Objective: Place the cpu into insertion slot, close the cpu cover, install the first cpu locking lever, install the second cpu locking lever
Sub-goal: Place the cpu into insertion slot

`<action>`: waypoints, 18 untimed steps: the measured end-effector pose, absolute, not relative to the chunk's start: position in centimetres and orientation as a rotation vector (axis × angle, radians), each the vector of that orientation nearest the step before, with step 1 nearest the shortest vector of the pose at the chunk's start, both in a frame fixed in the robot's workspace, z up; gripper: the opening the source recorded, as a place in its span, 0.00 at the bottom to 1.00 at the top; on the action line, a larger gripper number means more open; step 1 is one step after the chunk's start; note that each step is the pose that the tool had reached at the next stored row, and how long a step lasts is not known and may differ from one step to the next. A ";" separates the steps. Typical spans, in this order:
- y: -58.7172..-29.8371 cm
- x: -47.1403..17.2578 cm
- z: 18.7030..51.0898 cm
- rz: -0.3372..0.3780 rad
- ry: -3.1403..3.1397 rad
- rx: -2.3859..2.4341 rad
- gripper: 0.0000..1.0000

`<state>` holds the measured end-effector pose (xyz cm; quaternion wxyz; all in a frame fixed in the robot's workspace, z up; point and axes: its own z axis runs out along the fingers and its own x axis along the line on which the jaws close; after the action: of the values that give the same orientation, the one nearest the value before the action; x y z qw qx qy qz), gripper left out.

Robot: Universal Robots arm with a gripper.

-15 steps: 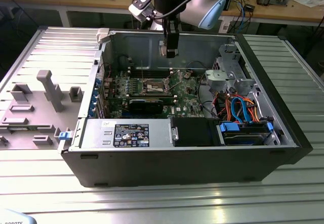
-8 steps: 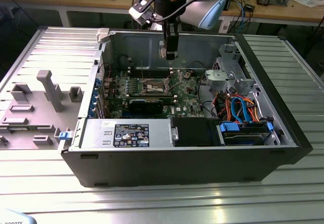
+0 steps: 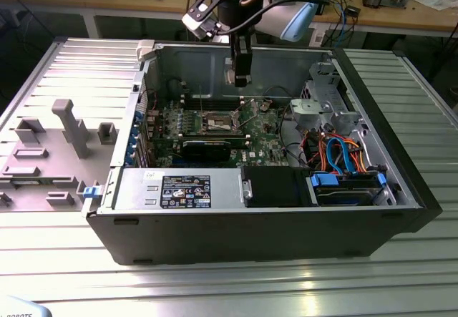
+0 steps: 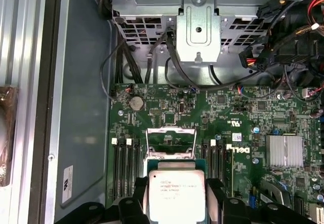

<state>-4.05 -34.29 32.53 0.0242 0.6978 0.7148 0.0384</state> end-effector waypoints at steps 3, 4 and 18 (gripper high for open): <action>-34.3 -4.1 32.3 0.119 2.212 2.159 0.54; -34.3 -4.1 32.2 0.119 2.212 2.159 0.54; -34.3 -4.4 30.6 0.117 2.191 2.179 0.54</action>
<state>-4.38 -34.29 30.56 0.0246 0.7046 0.7082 0.0379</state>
